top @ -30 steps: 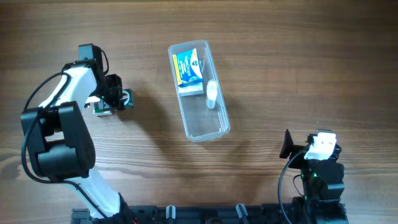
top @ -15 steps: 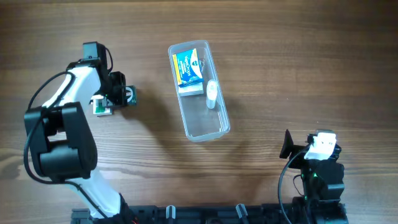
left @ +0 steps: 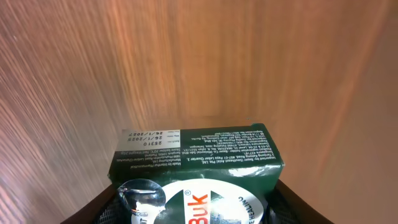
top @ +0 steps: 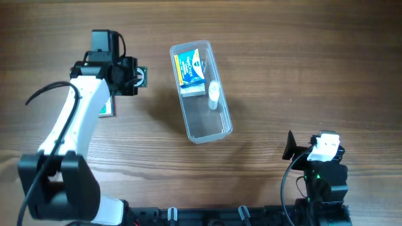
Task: Pack container
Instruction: 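Carry the Zam-Buk tin into the container and lower it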
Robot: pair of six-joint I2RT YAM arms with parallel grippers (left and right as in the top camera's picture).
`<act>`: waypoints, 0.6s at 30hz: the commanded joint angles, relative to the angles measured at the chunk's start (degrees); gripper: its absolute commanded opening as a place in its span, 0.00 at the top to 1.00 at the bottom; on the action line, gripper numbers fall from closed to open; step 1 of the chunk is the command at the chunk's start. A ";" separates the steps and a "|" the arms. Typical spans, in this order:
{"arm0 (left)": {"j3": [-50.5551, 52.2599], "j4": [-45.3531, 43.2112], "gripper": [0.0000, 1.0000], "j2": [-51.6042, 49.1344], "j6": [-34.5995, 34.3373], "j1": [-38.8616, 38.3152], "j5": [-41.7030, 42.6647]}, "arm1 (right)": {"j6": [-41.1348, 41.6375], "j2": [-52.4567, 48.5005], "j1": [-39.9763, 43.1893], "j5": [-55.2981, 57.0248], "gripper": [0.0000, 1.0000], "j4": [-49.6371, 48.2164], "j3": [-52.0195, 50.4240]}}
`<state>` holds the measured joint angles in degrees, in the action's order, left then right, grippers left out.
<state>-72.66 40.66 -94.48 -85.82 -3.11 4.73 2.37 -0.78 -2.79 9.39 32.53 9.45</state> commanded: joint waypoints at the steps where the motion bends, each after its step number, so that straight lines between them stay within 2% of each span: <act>1: -3.34 -0.22 0.48 2.89 0.11 -4.17 -2.99 | 0.72 0.35 0.24 -0.50 0.00 -0.15 -0.26; 8: -8.11 -0.24 0.48 2.89 -0.22 -12.55 -4.81 | 0.72 0.35 0.24 -0.50 0.00 -0.15 -0.26; 18: -8.15 -0.15 0.48 2.84 -7.13 -20.39 -5.11 | 0.72 0.35 0.24 -0.50 0.00 -0.15 -0.26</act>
<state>-79.35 40.64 -92.92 -89.73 -20.97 1.15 2.37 -0.78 -2.79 9.39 32.53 9.45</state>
